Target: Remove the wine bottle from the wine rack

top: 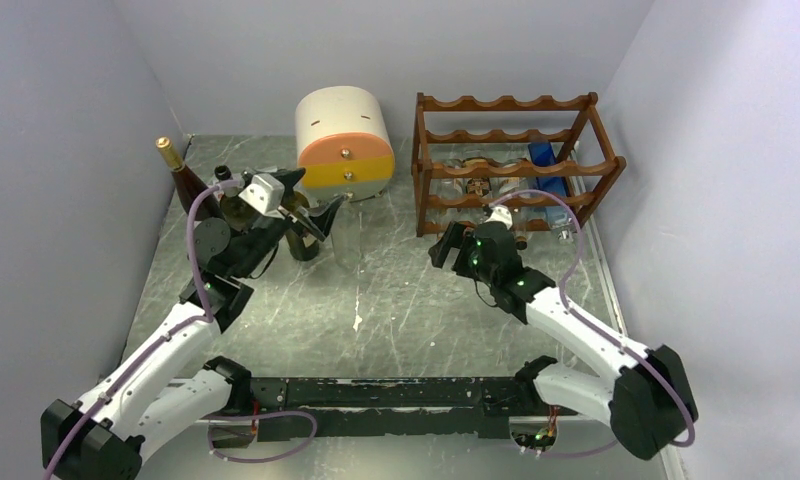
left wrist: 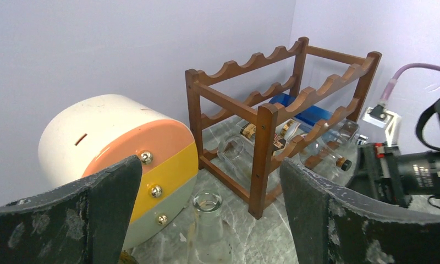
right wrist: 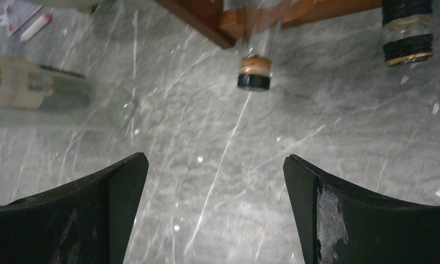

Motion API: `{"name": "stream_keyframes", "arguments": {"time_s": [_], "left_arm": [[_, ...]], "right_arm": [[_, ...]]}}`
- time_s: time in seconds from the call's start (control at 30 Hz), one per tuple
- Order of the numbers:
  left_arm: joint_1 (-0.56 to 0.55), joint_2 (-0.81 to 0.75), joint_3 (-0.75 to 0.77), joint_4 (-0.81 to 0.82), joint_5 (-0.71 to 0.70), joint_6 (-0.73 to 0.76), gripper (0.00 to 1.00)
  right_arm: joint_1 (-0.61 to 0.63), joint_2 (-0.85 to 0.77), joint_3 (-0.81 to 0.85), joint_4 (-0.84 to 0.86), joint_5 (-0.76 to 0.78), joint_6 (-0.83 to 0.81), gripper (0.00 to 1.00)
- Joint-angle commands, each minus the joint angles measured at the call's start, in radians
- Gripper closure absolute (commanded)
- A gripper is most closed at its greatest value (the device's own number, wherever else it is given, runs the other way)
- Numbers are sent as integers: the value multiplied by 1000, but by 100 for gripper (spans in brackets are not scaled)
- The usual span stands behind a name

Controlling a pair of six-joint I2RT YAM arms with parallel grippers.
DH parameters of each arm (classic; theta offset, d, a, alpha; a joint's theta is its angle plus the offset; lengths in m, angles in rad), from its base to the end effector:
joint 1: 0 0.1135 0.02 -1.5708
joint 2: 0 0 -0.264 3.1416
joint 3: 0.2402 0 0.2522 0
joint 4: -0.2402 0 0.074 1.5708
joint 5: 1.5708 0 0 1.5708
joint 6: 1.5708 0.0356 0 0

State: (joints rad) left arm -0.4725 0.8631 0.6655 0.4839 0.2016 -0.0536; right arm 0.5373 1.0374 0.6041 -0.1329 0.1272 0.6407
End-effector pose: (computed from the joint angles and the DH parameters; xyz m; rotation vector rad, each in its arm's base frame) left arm 0.1791 -0.0996 0.3556 0.4424 1.2356 -0.5791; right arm 0.1961 0.1116 0.2338 0.1890 2.1751 0.5503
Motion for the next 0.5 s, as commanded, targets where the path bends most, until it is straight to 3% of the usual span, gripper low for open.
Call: {"name": "stream_keyframes", "arguments": {"time_s": [0.0, 0.1, 0.3, 0.47], "left_arm": [[-7, -20, 34, -18, 33, 21, 2], [-7, -20, 36, -20, 36, 20, 2], [-8, -25, 46, -27, 55, 2, 2], [-7, -27, 53, -28, 73, -11, 2]], "right_arm": [[-38, 84, -41, 274, 90, 31, 2], [-128, 104, -86, 357, 98, 34, 2], [-406, 77, -199, 444, -41, 10, 7], [-505, 92, -250, 534, -152, -48, 6]]}}
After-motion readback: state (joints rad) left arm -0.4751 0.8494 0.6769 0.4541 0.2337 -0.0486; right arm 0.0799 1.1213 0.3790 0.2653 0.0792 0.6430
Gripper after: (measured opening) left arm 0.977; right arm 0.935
